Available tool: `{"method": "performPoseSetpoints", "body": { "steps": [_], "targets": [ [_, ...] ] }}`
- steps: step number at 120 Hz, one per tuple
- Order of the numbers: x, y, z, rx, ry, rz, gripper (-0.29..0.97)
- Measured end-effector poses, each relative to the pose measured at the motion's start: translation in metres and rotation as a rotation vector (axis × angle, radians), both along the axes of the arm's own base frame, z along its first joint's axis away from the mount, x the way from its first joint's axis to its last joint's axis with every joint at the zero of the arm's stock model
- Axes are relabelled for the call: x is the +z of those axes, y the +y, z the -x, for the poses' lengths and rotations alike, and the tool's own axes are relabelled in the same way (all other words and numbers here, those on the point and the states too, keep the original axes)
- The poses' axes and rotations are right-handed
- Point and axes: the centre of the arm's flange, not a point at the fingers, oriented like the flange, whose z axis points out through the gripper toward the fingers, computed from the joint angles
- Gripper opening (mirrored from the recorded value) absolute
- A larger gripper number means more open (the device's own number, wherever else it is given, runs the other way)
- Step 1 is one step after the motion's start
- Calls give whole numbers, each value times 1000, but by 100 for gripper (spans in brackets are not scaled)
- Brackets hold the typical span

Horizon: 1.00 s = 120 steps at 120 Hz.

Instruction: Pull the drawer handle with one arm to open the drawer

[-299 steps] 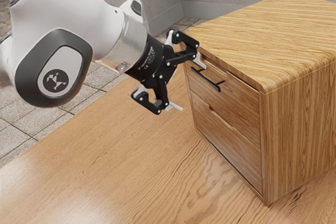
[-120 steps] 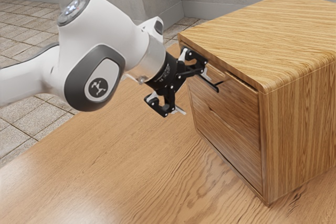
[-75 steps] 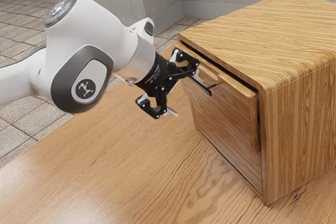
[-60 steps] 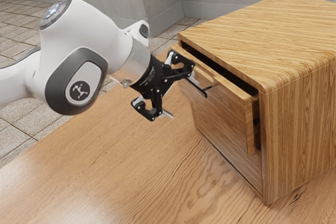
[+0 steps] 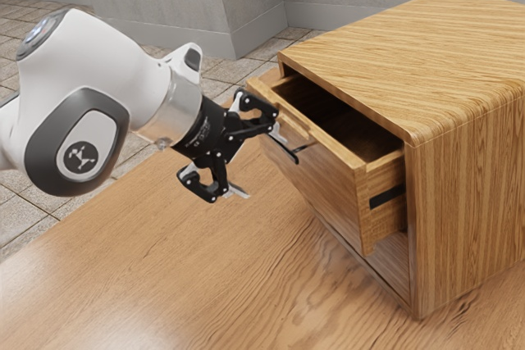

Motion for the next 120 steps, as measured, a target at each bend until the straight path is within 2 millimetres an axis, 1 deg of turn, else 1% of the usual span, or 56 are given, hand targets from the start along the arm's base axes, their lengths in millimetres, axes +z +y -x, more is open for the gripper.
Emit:
{"method": "performPoseSetpoints", "body": {
  "steps": [15, 48, 61, 72, 93, 120],
  "targets": [
    [0, 7, 8, 5, -2, 10, 67],
    [-7, 15, 22, 3, 9, 23, 67],
    [-5, 18, 30, 0, 7, 31, 67],
    [1, 22, 37, -2, -1, 34, 67],
    [-7, 26, 45, -6, 17, 32, 67],
    [-8, 31, 60, -13, 17, 36, 67]
  ]
}}
